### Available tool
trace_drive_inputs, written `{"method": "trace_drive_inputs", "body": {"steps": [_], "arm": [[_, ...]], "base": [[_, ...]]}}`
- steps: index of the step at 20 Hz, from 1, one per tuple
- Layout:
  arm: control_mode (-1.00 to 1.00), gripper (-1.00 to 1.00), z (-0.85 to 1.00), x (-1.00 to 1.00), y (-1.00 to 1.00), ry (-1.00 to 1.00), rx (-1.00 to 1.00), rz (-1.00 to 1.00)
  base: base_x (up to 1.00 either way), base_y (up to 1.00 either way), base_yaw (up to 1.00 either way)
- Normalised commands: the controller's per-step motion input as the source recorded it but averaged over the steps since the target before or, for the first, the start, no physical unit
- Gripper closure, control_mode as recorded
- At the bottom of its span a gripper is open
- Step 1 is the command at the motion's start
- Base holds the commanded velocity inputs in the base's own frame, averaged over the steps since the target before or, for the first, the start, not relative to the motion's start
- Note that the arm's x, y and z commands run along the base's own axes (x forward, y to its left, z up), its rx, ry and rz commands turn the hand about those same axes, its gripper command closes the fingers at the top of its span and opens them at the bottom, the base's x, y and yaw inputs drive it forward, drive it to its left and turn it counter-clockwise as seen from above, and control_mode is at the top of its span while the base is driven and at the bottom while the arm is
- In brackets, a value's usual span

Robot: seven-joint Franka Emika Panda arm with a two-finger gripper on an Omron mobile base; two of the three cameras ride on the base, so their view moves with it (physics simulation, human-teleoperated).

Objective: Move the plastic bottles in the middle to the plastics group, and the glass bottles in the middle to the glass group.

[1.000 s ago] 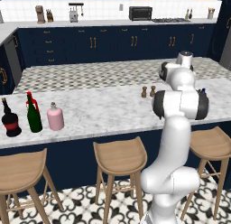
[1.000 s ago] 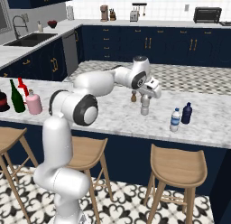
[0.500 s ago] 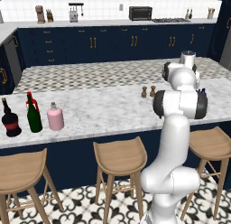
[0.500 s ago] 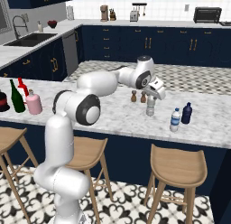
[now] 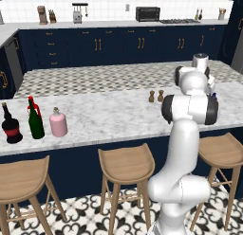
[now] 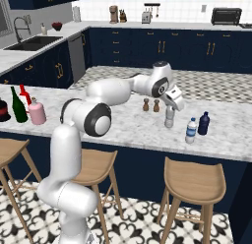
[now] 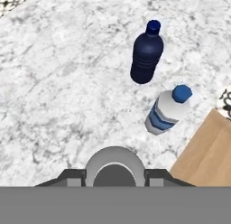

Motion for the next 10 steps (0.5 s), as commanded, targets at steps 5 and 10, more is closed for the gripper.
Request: {"method": "trace_drive_inputs", "body": {"steps": [5,10], "arm": [[-1.0,1.0,-0.01,-0.18,-0.3,-0.01,0.0,-0.11],[-1.0,1.0,-0.11,-0.09,-0.16,-0.07,0.0,-0.08]], "base": [[0.0,0.0,0.0],[0.0,0.0,0.0]]}}
